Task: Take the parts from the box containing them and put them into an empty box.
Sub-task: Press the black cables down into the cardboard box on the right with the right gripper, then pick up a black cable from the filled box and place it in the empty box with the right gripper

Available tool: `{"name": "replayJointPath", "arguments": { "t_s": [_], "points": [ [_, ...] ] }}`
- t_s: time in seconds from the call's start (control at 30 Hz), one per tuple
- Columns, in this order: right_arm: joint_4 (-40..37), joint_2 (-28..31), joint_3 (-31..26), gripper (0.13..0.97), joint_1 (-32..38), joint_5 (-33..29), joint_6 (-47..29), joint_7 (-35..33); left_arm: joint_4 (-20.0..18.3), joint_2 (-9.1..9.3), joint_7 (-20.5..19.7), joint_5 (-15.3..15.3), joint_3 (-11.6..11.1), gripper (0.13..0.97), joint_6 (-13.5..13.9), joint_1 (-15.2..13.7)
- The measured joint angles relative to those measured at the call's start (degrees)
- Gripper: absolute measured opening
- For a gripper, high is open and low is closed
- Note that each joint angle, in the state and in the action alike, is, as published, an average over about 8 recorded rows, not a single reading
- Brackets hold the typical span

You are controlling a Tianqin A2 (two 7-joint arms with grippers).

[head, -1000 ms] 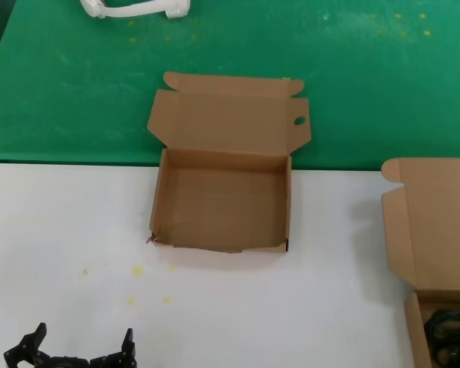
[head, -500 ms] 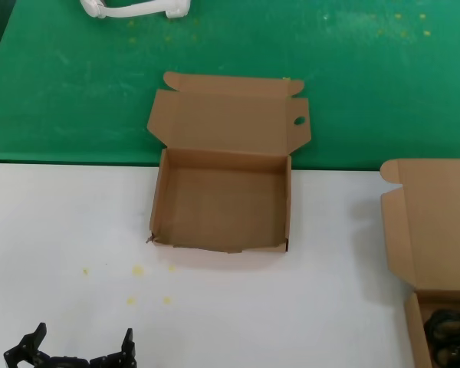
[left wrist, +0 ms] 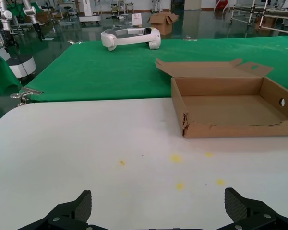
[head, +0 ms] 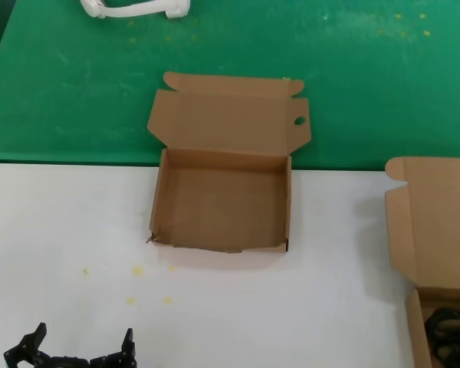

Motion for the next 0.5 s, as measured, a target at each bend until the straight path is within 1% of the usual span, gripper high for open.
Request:
{"name": "replayJointPath", "arguments": {
  "t_s": [0.3, 0.5],
  "points": [
    [2.6, 0.9, 1.3, 0.222, -0.8, -0.2, -0.7, 1.3, 0.0, 0.0, 0.0, 0.0, 0.0, 0.966, 0.0, 0.0],
    [7.1, 3.0, 2.9, 0.22, -2.0, 0.1, -1.7, 3.8, 0.0, 0.0, 0.0, 0.0, 0.0, 0.966, 0.0, 0.0]
  ]
}}
